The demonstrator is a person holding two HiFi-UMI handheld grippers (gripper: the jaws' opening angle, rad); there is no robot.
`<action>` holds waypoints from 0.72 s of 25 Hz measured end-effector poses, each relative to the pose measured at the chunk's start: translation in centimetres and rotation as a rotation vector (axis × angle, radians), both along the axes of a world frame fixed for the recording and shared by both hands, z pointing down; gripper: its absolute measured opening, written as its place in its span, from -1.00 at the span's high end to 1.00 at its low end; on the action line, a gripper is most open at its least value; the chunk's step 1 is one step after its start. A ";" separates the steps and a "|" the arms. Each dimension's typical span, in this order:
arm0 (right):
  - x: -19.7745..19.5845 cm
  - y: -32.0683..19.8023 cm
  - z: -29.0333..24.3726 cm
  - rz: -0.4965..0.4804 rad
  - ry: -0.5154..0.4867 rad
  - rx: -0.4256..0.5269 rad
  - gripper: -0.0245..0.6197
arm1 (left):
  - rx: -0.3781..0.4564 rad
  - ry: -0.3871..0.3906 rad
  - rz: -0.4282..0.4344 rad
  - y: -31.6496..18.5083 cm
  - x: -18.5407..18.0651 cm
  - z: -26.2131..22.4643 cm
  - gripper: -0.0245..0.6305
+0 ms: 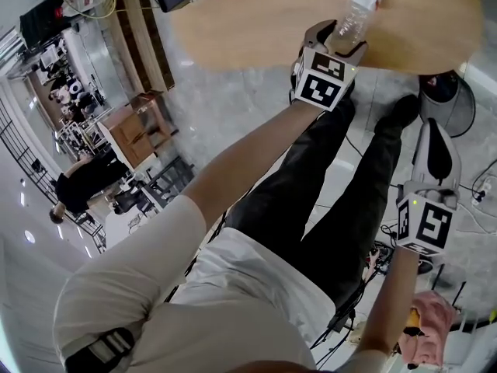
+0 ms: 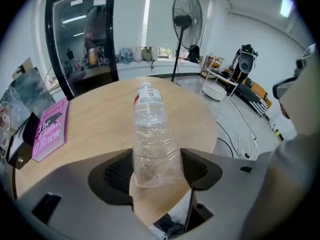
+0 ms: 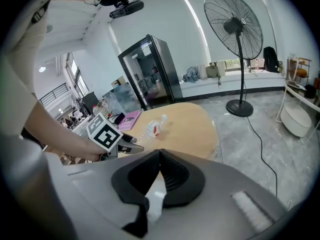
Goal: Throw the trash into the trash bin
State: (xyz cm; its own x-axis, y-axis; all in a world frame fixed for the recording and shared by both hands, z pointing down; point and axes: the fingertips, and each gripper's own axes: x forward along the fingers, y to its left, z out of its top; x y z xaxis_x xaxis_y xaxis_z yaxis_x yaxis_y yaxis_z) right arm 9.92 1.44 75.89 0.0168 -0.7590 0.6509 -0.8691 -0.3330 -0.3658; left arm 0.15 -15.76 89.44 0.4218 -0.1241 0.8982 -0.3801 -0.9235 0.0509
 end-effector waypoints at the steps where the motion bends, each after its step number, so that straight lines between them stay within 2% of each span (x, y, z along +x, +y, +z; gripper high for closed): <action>1: 0.0 0.4 0.1 0.006 0.000 -0.002 0.89 | -0.006 0.006 0.020 0.8 0.4 0.0 0.02; 12: 0.1 5.5 2.0 0.089 -0.007 -0.021 0.89 | -0.043 0.018 0.250 9.0 2.8 0.4 0.02; 18: 0.7 8.0 2.6 0.138 -0.009 -0.023 0.89 | -0.065 0.027 0.436 15.1 3.8 0.6 0.02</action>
State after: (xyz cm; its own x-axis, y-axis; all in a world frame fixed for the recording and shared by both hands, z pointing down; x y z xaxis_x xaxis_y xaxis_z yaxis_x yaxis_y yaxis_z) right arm 10.59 9.48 78.53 0.1137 -0.7345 0.6690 -0.8113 -0.4573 -0.3642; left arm 3.90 -0.61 90.04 0.4455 0.1270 0.8862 0.0471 -0.9918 0.1185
